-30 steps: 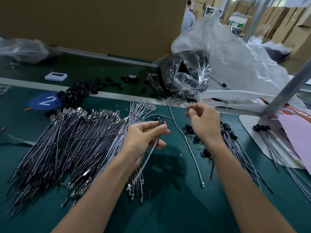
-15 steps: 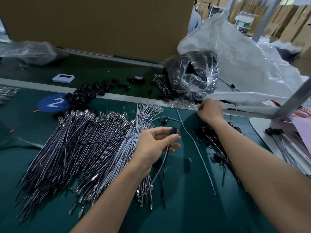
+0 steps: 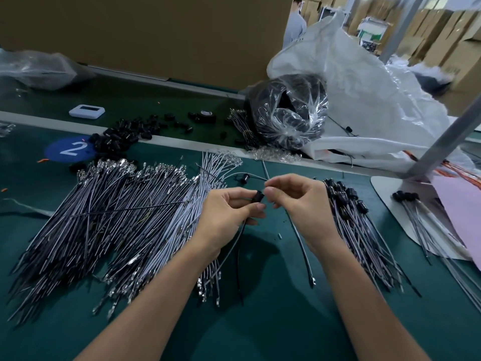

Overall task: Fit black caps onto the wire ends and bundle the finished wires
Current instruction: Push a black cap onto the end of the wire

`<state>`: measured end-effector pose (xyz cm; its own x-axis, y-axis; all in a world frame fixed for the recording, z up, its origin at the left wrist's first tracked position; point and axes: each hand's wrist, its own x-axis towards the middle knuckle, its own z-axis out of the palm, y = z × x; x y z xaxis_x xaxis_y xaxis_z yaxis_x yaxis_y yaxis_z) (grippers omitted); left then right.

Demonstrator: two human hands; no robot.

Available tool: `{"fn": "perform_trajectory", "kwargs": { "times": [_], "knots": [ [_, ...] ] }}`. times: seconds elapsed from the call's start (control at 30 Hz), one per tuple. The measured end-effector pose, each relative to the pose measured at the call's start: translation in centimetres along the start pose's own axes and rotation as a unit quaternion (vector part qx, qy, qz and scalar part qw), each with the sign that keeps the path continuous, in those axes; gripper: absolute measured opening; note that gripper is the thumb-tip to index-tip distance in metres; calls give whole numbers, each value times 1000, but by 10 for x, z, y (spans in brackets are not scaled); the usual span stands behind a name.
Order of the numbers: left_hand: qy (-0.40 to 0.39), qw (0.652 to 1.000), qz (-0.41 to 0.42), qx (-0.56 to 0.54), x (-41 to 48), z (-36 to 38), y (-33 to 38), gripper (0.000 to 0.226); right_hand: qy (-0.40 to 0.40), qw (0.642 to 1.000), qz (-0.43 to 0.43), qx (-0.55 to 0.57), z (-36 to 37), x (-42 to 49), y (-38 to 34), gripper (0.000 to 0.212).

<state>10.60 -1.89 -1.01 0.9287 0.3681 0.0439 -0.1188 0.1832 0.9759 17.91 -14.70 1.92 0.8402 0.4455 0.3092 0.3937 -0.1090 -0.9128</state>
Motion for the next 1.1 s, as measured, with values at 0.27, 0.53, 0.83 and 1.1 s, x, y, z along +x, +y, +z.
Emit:
{"fn": "perform_trajectory", "kwargs": {
  "times": [0.27,0.53,0.83,1.1],
  "knots": [
    [-7,997,41,70,0,-1,-1,28,-19,1000,-9,-19,-5,0,4,14],
    [-6,999,42,25,0,-1,0,19,-72,997,-11,-15,-20,-1,2,25],
    [-5,988,103,118,-1,2,-6,16,-48,994,-14,-97,-21,-2,6,25],
    [-15,988,91,123,-1,1,-6,16,-69,994,-3,-87,-25,-2,5,17]
  ]
}}
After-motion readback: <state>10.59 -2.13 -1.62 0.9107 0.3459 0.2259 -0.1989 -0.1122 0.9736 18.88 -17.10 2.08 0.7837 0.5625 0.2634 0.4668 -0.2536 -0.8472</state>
